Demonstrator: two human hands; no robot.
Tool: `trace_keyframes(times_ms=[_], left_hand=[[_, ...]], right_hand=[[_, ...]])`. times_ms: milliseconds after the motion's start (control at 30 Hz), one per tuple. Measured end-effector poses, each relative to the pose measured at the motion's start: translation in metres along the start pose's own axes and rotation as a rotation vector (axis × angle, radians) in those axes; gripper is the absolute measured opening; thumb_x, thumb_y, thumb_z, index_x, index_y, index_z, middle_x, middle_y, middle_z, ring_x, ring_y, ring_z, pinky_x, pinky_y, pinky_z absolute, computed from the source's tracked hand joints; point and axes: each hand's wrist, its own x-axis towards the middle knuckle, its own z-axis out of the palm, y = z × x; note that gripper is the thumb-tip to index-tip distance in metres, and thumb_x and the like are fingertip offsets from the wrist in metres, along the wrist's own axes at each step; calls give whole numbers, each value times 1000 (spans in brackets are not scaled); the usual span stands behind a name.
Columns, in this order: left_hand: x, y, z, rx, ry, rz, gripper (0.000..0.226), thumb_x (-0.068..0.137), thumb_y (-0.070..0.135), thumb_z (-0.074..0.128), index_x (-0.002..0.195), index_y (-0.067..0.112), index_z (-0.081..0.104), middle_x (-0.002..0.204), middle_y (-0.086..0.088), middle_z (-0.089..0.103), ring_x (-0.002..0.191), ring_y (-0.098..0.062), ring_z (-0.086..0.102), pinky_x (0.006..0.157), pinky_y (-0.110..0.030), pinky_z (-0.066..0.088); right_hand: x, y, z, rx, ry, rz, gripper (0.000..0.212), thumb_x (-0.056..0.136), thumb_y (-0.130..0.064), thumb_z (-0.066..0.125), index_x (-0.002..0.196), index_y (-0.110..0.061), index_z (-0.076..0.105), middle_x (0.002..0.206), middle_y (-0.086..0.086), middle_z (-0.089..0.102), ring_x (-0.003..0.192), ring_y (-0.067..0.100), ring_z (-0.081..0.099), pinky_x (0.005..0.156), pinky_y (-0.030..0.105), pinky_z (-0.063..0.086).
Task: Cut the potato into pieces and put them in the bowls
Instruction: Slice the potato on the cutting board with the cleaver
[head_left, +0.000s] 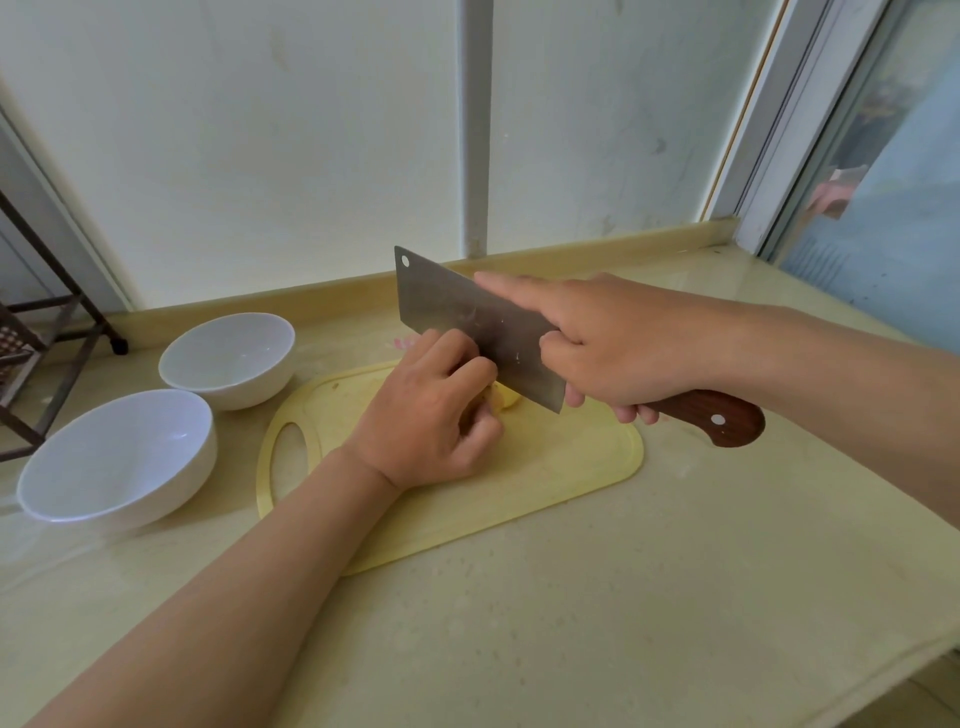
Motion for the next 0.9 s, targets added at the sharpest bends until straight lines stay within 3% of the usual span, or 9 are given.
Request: trace_keyframes(times_ms=[300,567,800,900], left_hand=[[-1,1,1,-1,20,5,14,74,13,57,75,0,62,81,-13,52,67,-26,41,63,-39,41],[-1,0,2,-7,48,3,13,75,12,57,73,0,61,79,-12,50,67,-26,40,63,-39,40],[0,1,4,-8,46,25,12,73,11,59,73,0,62,80,-13,53,67,-28,45,65,-41,41],[0,0,5,-3,41,16,9,70,8,61,74,0,62,82,-14,55,67,-29,46,66,-42,41]], right_hand=[[-10,4,-5,-11,-21,17,77,104,-12,32,158,-61,7,82,10,69,38,14,56,50,40,61],[-1,3,-5,-74,-56,-5,76,104,-14,30,157,-62,4,89,14,68,38,16,58,46,34,57],[21,4,27,-82,-120,-14,71,101,-10,31,154,-55,16,89,17,61,46,27,63,46,46,60],[26,8,36,-21,-107,6,72,103,-11,30,155,-57,13,90,13,57,51,29,64,50,50,61]])
